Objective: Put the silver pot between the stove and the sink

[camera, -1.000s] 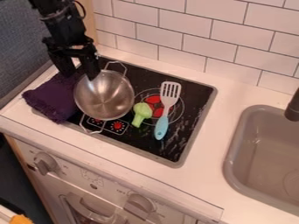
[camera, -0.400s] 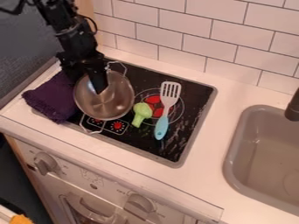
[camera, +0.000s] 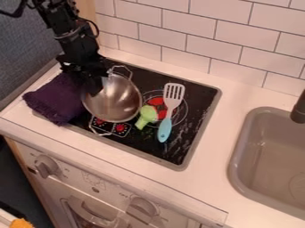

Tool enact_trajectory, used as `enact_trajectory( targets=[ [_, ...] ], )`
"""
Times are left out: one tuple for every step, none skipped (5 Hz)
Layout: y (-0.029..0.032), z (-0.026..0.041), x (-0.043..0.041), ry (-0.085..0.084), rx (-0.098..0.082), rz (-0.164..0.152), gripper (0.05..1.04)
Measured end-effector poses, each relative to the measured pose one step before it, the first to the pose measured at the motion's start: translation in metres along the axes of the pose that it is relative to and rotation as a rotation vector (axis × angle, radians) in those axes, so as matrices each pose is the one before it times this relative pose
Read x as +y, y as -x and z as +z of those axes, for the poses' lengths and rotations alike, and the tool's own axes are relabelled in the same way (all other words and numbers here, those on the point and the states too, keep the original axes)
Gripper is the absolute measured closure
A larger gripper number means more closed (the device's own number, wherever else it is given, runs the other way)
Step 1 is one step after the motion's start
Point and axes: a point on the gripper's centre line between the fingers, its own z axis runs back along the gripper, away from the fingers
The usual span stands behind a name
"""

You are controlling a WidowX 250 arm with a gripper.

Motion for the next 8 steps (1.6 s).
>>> enact_trajectory(
  targets=[
    [0.00039,-0.00031,-0.00087,0.0065,-0.0036,0.0057,1.012],
    [0.00248,-0.00214,0.00094,-0.0087,0.0103,0.0085,1.014],
    [0.00359,0.00753,0.00533,-0.0574,0.0069,0.0281,1.014],
    [-0.00311,0.01755,-0.00273,-0.0136,-0.0388,0.0087,1.015],
    [-0.00619,0.01138,-0.01594,0.039,-0.0294,-0.0042,1.014],
    [-0.01305,0.00404,-0.03041,0.0933,-0.0165,-0.0186,1.014],
    [-0.01509,-0.00027,-0.03498,0.0747,-0.0182,-0.0393,1.014],
    [-0.01604,-0.00695,-0.02974,0.0265,0.0066,-0.0573,1.014]
  ],
)
